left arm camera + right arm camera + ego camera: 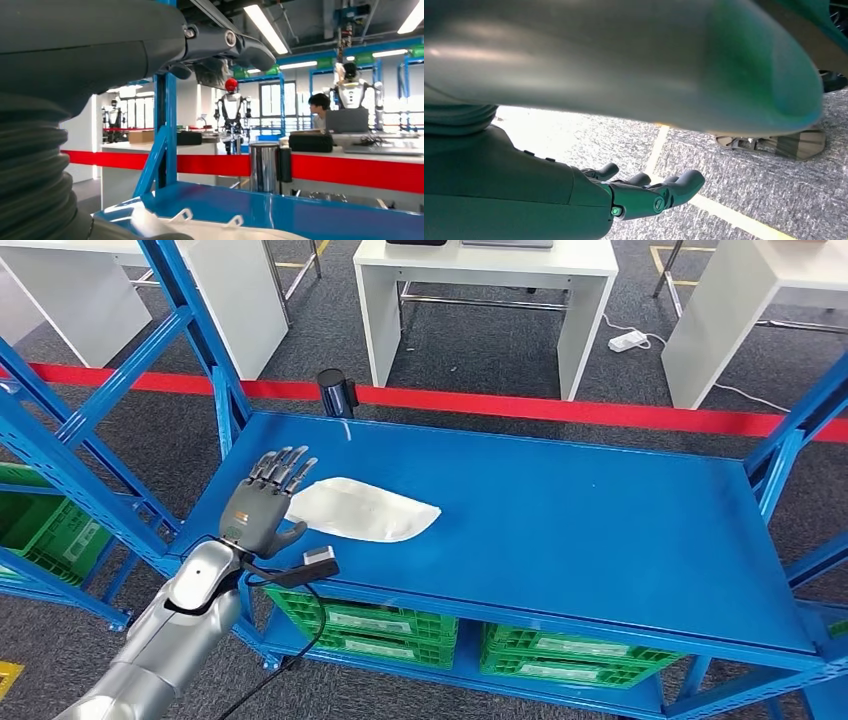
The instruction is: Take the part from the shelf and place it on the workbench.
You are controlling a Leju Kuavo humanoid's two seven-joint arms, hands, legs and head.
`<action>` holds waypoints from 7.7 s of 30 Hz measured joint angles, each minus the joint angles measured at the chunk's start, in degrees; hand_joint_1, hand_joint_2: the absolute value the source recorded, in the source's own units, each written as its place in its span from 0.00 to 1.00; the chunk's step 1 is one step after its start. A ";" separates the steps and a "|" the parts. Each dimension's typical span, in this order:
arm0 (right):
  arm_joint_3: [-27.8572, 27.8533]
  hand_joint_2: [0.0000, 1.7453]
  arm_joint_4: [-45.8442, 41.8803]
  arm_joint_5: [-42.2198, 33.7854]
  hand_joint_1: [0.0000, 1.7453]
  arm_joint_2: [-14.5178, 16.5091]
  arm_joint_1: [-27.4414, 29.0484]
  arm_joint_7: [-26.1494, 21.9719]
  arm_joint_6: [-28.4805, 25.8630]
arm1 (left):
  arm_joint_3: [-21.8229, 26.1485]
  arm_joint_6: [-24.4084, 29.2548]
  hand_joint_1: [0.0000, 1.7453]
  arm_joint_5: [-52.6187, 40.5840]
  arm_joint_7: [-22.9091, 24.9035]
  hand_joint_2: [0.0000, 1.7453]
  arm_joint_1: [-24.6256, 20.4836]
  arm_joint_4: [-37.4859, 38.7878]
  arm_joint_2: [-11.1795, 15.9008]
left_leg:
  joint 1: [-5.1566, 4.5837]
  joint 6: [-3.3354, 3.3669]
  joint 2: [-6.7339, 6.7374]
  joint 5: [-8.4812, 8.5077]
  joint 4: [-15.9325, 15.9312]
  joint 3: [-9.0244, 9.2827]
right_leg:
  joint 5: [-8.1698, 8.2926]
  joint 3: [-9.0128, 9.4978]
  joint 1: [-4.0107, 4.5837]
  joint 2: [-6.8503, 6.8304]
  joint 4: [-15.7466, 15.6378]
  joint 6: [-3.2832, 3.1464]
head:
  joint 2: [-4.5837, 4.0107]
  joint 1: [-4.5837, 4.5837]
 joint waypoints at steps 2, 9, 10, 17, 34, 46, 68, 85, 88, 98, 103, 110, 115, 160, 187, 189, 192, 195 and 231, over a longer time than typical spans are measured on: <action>0.00 0.00 0.01 0.09 0.00 -0.02 0.01 -0.01 0.00 | -0.59 0.53 0.00 0.20 -0.03 1.00 -1.46 2.68 -0.58 | 0.00 0.01 0.02 -0.01 0.00 0.01 | 0.01 0.00 0.00 0.03 -0.02 0.01 | 0.00 0.00; 0.00 0.00 0.03 0.14 0.00 -0.21 0.02 0.14 0.00 | -1.69 1.05 0.00 0.83 -0.03 1.00 -2.58 7.36 -1.74 | 0.00 0.04 0.04 -0.03 0.00 0.00 | 0.00 0.00 0.00 0.03 -0.06 0.03 | 0.00 0.01; 0.00 0.00 0.04 0.15 0.00 -0.22 0.02 0.25 0.00 | -1.77 1.05 0.00 0.98 -0.04 1.00 -2.63 7.66 -1.86 | 0.00 0.05 0.04 -0.03 0.00 0.00 | 0.00 0.01 0.00 0.03 -0.06 0.03 | 0.00 0.01; 0.00 0.00 0.05 0.16 0.00 -0.27 0.05 0.13 0.00 | -2.49 1.03 0.00 2.72 -0.67 1.00 -2.89 9.02 -2.26 | 0.00 0.06 0.04 -0.04 0.00 0.00 | 0.00 0.03 0.00 0.02 -0.07 0.03 | 0.00 0.01; 0.00 0.00 0.05 0.10 0.00 -0.55 0.06 -0.43 0.00 | -2.59 1.04 0.00 4.77 -1.19 1.00 -2.86 10.15 -2.26 | 0.00 0.06 0.03 -0.04 0.00 0.00 | 0.00 0.05 0.00 0.01 -0.08 0.03 | 0.00 0.01; 0.00 0.00 0.05 0.04 0.00 -0.55 0.05 -0.70 0.00 | -2.61 0.83 0.00 5.07 -2.00 1.00 -2.91 10.30 -2.78 | 0.00 0.06 0.03 -0.04 0.00 0.01 | 0.00 0.05 0.00 0.01 -0.09 0.03 | 0.00 0.01; 0.59 0.00 0.05 1.05 0.00 -0.53 -0.07 -0.31 0.00 | -9.02 -2.65 0.00 5.54 -1.92 1.00 -4.64 8.25 -10.28 | 0.00 0.11 0.02 -0.07 0.00 0.01 | 0.03 0.11 0.00 0.01 -0.19 0.09 | 0.00 0.01; 0.57 0.00 0.05 0.86 0.00 -0.55 -0.04 -0.85 0.00 | -9.25 -2.50 0.00 11.11 -3.02 1.00 -3.52 7.56 -9.88 | 0.00 0.13 0.02 -0.08 0.00 0.00 | 0.03 0.13 0.00 -0.01 -0.20 0.10 | 0.00 0.01; 0.57 0.00 0.05 0.79 0.00 -0.58 -0.04 -1.16 0.00 | -9.25 -2.53 0.00 11.74 -3.02 1.00 -3.01 7.12 -9.60 | 0.00 0.14 0.01 -0.09 0.00 -0.01 | 0.02 0.13 0.00 -0.01 -0.20 0.11 | 0.00 0.01; 0.57 0.00 0.05 0.18 0.00 -0.97 -0.05 -1.24 0.00 | -9.18 -2.98 0.00 14.06 -2.96 1.00 -1.95 6.16 -8.90 | 0.00 0.14 0.01 -0.09 0.00 -0.01 | 0.02 0.14 0.00 -0.01 -0.20 0.11 | 0.00 0.01; 0.57 0.00 0.05 0.10 0.00 -1.05 -0.03 -1.41 0.00 | -9.11 -2.98 0.00 14.37 -2.96 1.00 -1.16 5.51 -8.56 | 0.00 0.14 0.01 -0.09 0.00 -0.01 | 0.02 0.14 0.00 -0.01 -0.20 0.11 | 0.00 0.01; 0.58 0.00 0.05 0.11 0.00 -1.05 -0.04 -1.41 0.00 | -8.30 -3.28 0.00 15.57 -2.85 1.00 -0.64 5.41 -8.33 | 0.00 0.14 0.01 -0.09 0.00 -0.01 | 0.02 0.14 0.00 -0.01 -0.20 0.11 | 0.00 0.01; 0.59 0.00 0.05 0.12 0.00 -1.07 -0.04 -1.41 0.00 | -7.53 -3.75 0.00 16.81 -2.94 1.00 -0.36 5.76 -8.19 | 0.00 0.14 0.01 -0.09 0.00 0.00 | 0.02 0.14 0.00 -0.01 -0.20 0.11 | 0.00 0.01; 1.38 0.00 0.05 -0.44 0.00 -1.18 -0.07 -1.38 0.00 | -3.94 -5.57 0.00 21.37 -7.61 1.00 -8.47 18.75 -15.79 | 0.00 0.14 0.01 -0.09 0.01 0.01 | 0.04 0.15 -0.02 -0.01 -0.21 0.12 | 0.00 0.01; 1.38 0.00 0.05 -1.09 0.00 -1.18 -0.04 -1.48 0.00 | -3.87 -4.88 1.00 24.23 -7.87 1.00 -10.15 26.61 -17.21 | 0.00 0.15 0.01 -0.09 0.00 0.01 | 0.03 0.14 -0.02 -0.01 -0.21 0.12 | 0.00 0.01; 1.38 0.00 0.05 -1.09 0.00 -1.18 -0.04 -1.47 0.00 | -3.87 -4.89 1.00 24.20 -8.13 1.00 -10.14 26.70 -17.21 | 0.00 0.15 0.01 -0.09 0.00 0.00 | 0.03 0.15 -0.02 -0.01 -0.21 0.12 | 0.00 0.01; 1.38 0.00 0.05 -1.09 0.00 -1.18 -0.04 -1.44 0.00 | -3.87 -4.95 1.00 23.97 -8.40 1.00 -10.12 26.71 -17.15 | 0.00 0.15 0.01 -0.09 0.00 0.00 | 0.03 0.14 -0.02 -0.01 -0.21 0.12 | 0.00 0.01; 1.38 0.00 0.05 -1.09 0.00 -1.18 -0.04 -1.41 0.00 | -3.87 -4.98 1.00 23.80 -8.46 1.00 -10.11 26.71 -17.08 | 0.00 0.15 0.01 -0.09 0.00 0.00 | 0.03 0.14 -0.02 -0.01 -0.21 0.12 | 0.00 0.01; 1.61 0.00 0.05 -0.87 0.00 -1.20 -0.06 -1.38 0.00 | -3.44 -5.36 0.51 23.52 -9.73 1.00 -8.36 24.20 -15.59 | 0.00 0.15 0.00 -0.10 0.00 -0.01 | 0.03 0.15 -0.02 -0.02 -0.21 0.12 | 0.00 0.01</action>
